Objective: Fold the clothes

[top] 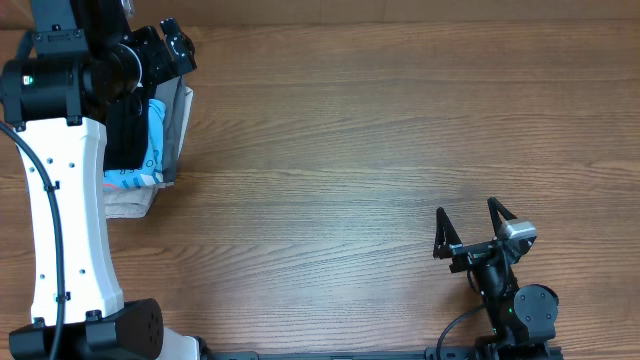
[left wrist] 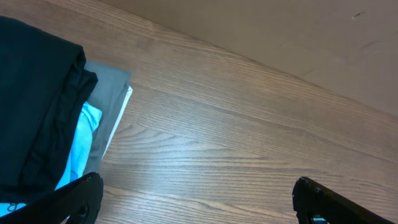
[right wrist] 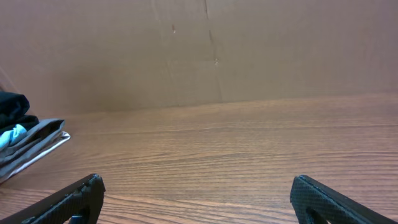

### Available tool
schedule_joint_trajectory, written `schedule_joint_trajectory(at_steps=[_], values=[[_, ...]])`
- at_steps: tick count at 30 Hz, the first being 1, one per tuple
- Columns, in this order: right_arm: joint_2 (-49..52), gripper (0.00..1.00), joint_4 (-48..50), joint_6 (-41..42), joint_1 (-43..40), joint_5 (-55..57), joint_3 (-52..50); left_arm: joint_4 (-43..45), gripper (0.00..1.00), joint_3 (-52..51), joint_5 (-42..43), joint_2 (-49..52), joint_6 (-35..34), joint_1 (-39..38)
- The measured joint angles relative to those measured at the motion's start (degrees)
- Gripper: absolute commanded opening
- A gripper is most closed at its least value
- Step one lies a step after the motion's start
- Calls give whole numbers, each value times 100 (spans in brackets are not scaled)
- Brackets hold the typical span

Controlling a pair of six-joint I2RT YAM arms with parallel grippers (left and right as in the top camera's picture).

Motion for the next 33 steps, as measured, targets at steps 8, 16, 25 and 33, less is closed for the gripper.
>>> schedule_joint_trajectory(at_steps=[8,16,25,33], values=[[0,100,0,-15,-2,0,0,0,100,0,0,0,0,0],[0,100,-2,-13,-2,0,0,-2,100,0,-2,-2,0,0],[0,100,0,-13,-2,2,0,-127,100,-31,-39,-918,0,-96],[0,100,0,-13,-2,2,0,-116,100,-20,-42,-3204,-17,-111]])
